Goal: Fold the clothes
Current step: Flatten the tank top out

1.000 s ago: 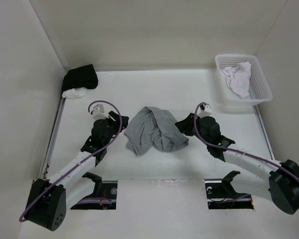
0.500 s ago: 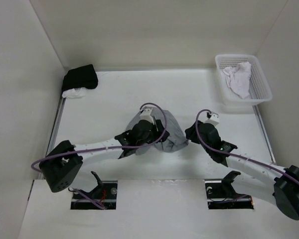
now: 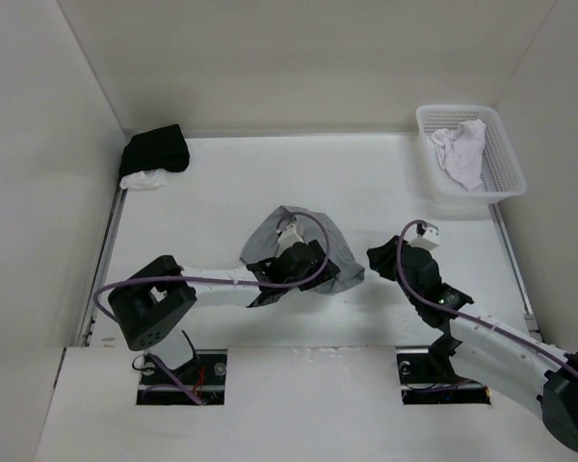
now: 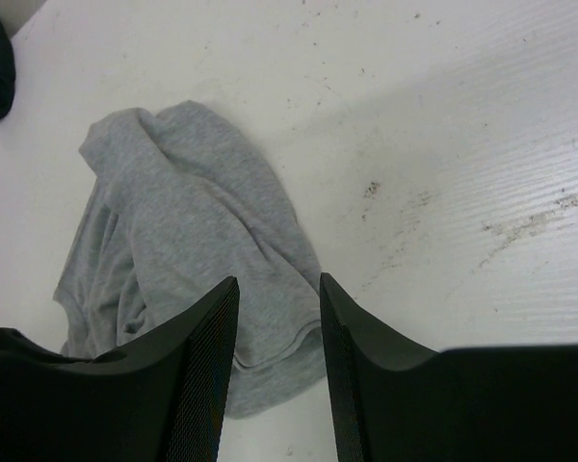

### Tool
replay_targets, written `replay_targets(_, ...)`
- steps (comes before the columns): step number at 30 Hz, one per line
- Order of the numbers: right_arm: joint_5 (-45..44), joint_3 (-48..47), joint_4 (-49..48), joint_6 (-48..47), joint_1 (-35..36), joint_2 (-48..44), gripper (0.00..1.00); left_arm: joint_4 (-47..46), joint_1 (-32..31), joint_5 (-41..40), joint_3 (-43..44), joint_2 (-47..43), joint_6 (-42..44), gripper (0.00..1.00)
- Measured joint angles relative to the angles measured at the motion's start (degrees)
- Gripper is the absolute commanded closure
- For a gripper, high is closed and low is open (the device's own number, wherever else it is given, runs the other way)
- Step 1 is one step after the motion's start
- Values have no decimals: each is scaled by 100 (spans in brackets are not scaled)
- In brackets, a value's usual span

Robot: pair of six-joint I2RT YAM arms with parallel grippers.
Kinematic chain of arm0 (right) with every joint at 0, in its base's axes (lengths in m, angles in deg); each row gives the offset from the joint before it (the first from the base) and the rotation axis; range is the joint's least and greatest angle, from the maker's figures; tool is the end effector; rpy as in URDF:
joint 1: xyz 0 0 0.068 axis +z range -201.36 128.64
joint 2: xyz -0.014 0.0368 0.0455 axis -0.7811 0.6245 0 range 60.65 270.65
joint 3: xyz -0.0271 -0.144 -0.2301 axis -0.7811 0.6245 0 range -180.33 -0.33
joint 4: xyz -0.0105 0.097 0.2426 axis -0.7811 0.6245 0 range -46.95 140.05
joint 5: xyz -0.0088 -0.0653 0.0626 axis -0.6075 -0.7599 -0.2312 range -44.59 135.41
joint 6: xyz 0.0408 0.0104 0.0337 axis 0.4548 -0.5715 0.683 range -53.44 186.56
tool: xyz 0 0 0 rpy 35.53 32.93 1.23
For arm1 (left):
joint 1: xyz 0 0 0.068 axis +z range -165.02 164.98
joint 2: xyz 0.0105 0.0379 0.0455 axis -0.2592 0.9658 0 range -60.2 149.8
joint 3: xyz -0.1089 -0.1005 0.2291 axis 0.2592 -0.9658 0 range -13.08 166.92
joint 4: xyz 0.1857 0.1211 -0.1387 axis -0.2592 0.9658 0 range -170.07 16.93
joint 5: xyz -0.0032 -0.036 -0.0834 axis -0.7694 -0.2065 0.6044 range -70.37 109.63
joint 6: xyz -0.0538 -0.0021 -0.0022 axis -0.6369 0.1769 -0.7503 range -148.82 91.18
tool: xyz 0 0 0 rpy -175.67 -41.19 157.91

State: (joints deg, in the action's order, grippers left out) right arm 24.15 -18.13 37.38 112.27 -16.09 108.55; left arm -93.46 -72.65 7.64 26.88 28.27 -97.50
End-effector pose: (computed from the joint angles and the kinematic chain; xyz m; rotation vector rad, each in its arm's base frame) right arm 0.1566 0.0950 0.1941 0.4214 1.9633 0.5492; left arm 0.1717 -0.2572 0.1711 -0.3547 2.3318 -0.9792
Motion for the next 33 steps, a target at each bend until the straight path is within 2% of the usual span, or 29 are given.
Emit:
replay_targets(6,70,205,-293,136,52,-9,56,-299,11,68,103,522,-645,50)
replay_targets(11,116,356,-490,214,227,-37,56,-592,20,111,149,769,-981,61)
replay_targets(16,131,455,-525,214,232,-184,56,-702,11,105,157,769,-1123,65)
replay_targets(20,136,490,-529,214,232,-319,55,-745,35,63,157,769,-1255,75)
replay_targets(28,203,560,-529,214,232,-409,45,-918,83,35,151,769,-1279,98)
replay_targets(31,225,560,-529,219,232,-404,41,-955,184,76,33,610,-1115,100)
replay_targets(33,236,560,-542,214,232,-306,40,-824,345,79,-192,72,-835,100)
